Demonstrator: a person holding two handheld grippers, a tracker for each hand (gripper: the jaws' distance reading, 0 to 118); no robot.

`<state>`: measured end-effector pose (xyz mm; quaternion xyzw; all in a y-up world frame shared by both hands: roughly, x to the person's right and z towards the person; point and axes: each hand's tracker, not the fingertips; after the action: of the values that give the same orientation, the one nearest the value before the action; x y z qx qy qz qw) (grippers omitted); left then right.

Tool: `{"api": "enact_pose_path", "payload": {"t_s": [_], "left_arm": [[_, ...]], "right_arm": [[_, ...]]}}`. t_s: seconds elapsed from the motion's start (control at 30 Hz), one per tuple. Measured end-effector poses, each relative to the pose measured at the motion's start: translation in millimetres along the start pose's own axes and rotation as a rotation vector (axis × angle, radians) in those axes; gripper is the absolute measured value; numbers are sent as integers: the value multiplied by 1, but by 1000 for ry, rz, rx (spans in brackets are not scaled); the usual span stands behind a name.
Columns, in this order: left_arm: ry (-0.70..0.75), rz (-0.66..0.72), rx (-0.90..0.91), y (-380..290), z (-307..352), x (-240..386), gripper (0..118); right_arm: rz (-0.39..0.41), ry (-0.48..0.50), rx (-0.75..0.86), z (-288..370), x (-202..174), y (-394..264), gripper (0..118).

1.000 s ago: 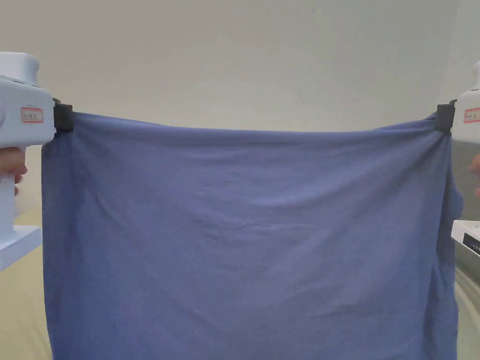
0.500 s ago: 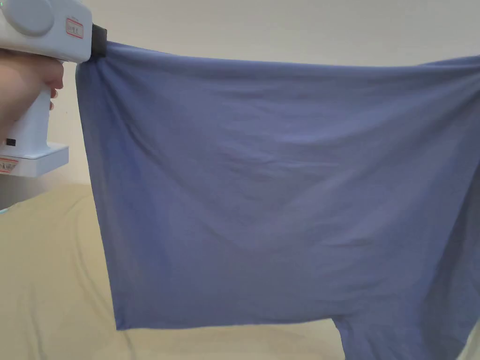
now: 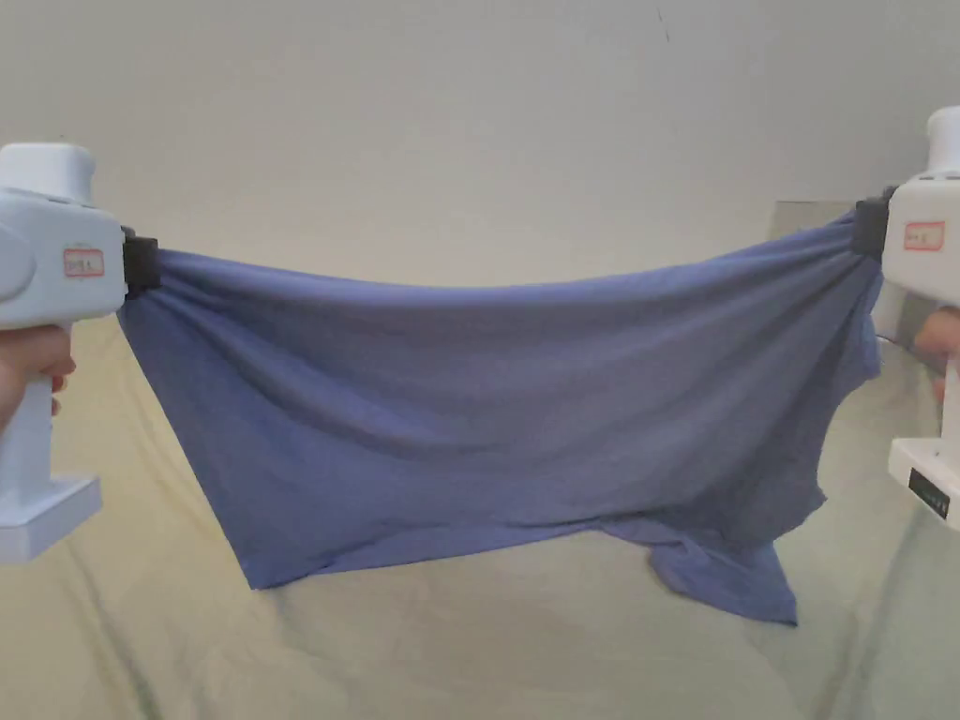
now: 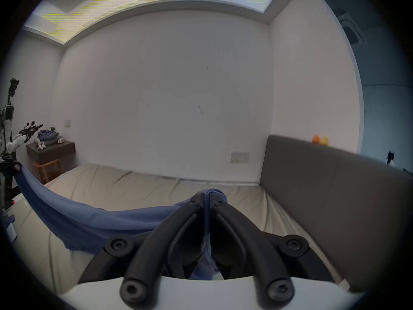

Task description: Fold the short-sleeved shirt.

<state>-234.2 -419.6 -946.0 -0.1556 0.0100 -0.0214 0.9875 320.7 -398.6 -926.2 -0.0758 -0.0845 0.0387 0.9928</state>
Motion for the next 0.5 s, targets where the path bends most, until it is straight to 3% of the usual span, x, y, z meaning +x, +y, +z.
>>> {"api": "enact_pose_path", "payload": {"t_s": [0.2,0.33,0.43,0.5], "left_arm": [[-77,-15,-95,-99,31,5,3],[-107,36,-138,-147,66,6,3],[-122,67,-145,-174,103,3,3],[-122,29,-140,-186,130,3,3]], "right_arm": [[38,22,-136,54,-2,-106,6],[-38,68,-166,105,6,-149,6],[-8,62,-165,151,10,-172,6],[-29,76,-166,180,19,-180,6]]}}
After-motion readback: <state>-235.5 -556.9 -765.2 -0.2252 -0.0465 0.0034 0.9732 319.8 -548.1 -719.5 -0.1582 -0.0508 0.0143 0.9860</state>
